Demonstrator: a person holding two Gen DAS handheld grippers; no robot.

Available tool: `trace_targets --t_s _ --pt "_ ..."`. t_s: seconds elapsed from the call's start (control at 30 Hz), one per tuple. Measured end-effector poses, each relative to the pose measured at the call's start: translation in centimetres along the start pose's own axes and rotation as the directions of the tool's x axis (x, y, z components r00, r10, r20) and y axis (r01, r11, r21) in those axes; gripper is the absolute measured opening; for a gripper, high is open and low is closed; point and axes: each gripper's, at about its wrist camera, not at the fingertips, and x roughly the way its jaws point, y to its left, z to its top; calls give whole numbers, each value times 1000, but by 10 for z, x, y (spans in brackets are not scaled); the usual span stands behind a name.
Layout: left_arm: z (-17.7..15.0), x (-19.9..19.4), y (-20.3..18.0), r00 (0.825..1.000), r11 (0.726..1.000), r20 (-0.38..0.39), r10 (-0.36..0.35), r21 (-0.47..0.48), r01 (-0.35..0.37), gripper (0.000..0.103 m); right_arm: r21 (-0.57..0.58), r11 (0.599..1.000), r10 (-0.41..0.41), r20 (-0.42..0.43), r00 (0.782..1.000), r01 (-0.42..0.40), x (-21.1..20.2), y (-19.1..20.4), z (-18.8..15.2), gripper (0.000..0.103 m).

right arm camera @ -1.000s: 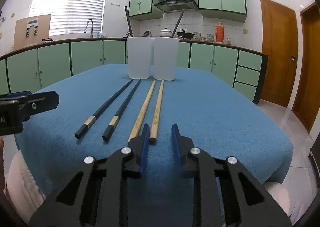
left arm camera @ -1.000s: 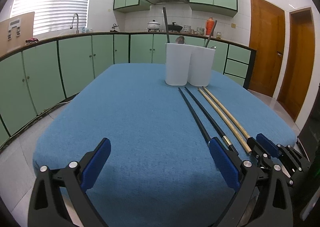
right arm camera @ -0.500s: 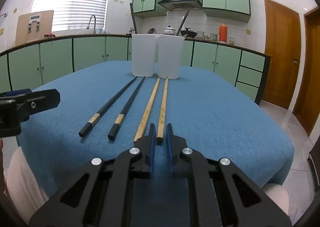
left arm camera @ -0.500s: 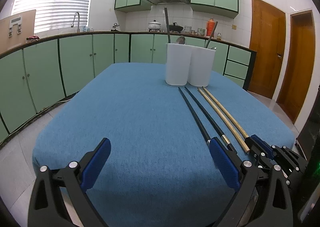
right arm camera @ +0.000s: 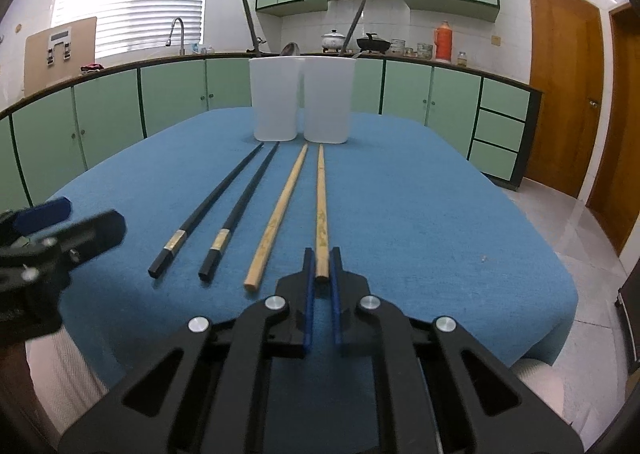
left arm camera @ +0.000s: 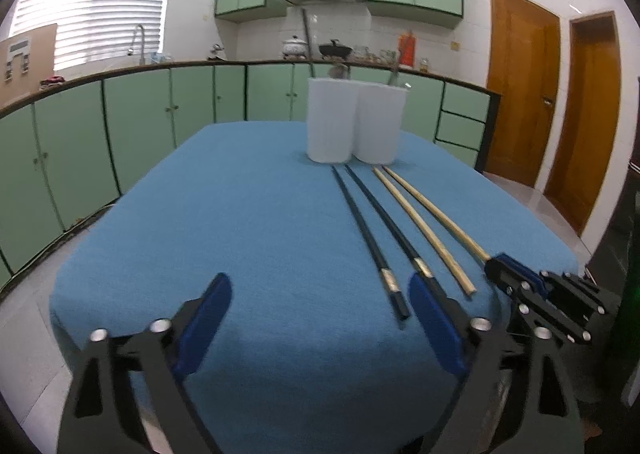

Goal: Organize utensils
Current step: 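Grasp the gold-banded black chopstick with the left tool while the right tool holds the wooden one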

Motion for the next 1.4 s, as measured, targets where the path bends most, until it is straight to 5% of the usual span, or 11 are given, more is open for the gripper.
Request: trace_targets --t_s 0.27,0.53,0.8,1.4 --pt "-9 18 -20 998 999 -43 -36 -15 35 60 13 1000 -4 8 1000 4 -3 -9 -4 6" --pt "-21 23 -38 998 998 51 49 38 -51 51 29 999 12 21 1000 -13 -6 -21 -6 6" --pt "-19 26 -43 997 998 44 67 16 -68 7 39 999 20 26 999 -21 -9 -26 -6 6" --pt "2 13 -38 997 998 45 58 -4 -58 7 18 1000 5 71 997 -6 -26 -28 7 6"
